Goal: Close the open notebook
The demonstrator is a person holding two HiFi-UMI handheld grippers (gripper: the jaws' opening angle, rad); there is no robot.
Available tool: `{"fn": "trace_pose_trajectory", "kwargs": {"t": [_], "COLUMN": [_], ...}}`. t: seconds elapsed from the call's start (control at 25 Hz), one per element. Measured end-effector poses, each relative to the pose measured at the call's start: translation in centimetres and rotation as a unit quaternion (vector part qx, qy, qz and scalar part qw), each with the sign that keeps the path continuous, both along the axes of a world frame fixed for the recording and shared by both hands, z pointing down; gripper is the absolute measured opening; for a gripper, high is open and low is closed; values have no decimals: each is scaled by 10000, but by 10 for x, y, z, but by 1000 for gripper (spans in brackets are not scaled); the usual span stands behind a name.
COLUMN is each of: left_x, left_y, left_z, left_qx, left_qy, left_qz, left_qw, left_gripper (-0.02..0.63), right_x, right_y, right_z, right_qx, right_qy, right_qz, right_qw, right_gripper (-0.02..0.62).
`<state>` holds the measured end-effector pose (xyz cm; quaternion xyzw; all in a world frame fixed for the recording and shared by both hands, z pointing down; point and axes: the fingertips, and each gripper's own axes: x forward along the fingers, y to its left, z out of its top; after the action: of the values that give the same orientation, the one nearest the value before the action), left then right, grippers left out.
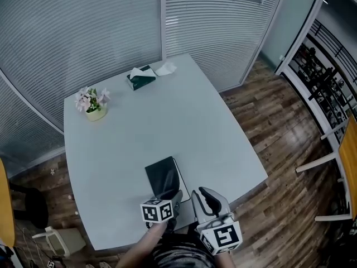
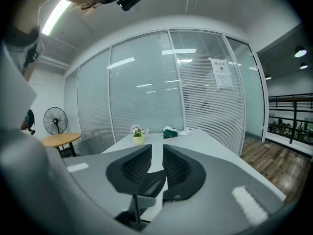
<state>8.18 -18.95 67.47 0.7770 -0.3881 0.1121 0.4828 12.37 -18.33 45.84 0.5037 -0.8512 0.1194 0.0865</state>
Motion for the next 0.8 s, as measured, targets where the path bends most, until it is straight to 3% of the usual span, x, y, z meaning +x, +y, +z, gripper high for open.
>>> {"fn": "trace_pose_trajectory", "kwargs": {"t": [0.24, 0.8], "left_x": [7, 17], "left_y": [-6, -13], "left_z": [13, 33], "left_qx": [-87, -465], "left_qy": [-209, -254], "left_qz": [94, -126], "left_qw": [9997, 9985], "left_gripper": [98, 126], "right_x": [6, 11], "right_y": [-5, -11], "right_z": [4, 10], "right_qx": [-36, -118], "right_qy": [17, 29], "right_qz": [72, 112], "right_qw": [10000, 9999], "right_gripper": [71, 71]}}
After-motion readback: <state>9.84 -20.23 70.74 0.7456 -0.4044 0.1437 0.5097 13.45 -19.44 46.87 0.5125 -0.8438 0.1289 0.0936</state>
